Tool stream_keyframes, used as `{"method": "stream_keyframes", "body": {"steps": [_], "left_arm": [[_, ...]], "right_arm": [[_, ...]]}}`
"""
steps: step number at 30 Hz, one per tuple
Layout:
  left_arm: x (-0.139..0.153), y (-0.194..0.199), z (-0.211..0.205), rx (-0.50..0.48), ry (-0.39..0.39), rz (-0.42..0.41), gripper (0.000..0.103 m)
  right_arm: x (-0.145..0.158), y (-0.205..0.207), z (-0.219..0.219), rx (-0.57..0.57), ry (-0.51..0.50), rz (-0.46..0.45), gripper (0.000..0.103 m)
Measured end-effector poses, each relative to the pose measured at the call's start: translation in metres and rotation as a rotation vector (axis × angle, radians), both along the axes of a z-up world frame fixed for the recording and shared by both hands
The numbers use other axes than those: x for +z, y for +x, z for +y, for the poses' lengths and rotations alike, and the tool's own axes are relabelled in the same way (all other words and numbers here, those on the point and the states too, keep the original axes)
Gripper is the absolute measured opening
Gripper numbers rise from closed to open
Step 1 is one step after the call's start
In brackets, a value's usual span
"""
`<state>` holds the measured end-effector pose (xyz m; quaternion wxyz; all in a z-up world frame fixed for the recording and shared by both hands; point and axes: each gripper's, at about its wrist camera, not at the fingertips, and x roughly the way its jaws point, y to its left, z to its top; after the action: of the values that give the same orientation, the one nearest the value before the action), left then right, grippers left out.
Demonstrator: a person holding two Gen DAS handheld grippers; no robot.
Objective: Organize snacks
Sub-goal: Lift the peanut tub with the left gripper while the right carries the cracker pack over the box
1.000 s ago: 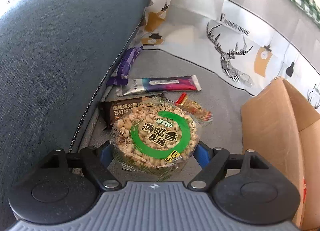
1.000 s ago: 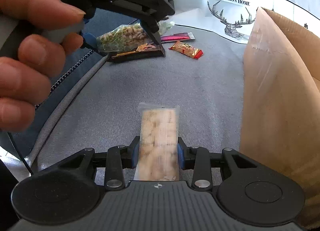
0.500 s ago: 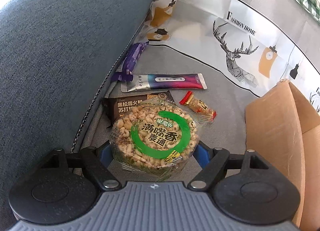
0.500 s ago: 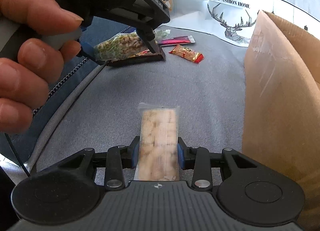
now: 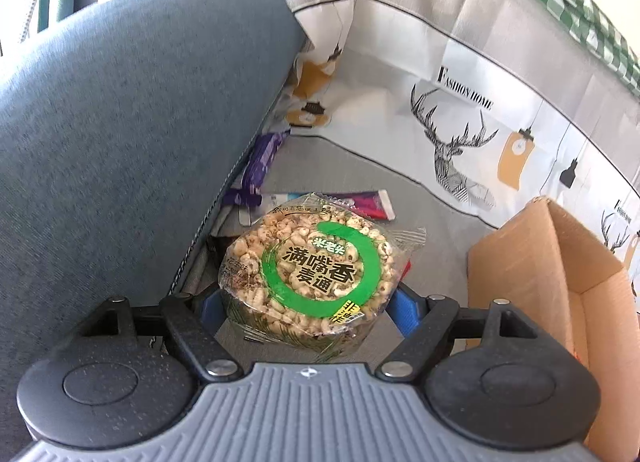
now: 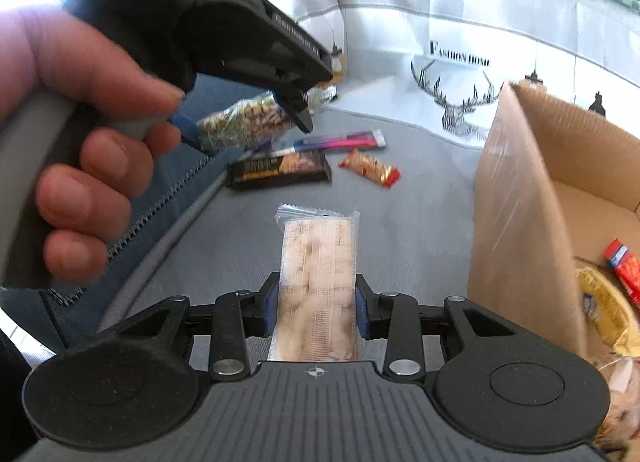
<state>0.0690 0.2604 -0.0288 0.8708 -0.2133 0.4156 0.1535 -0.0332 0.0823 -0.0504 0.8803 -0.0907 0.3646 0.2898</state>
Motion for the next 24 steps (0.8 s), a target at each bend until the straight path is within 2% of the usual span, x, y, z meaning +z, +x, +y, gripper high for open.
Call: {"method": "stream_keyframes", "body": {"steps": [16,24], "left_arm": [[0.023,-0.008,-0.008,-0.004,0.010,-0.057,0.084],[0.036,-0.010,-0.025,-0.006,0.033,-0.110,0.084]], "right_arm": [[0.057,-0.009,-0.018,-0.013,0.076,-0.104,0.038],[0.084,-0.002,-0.043,-0.039,0.127,-0.144,0.038]]}}
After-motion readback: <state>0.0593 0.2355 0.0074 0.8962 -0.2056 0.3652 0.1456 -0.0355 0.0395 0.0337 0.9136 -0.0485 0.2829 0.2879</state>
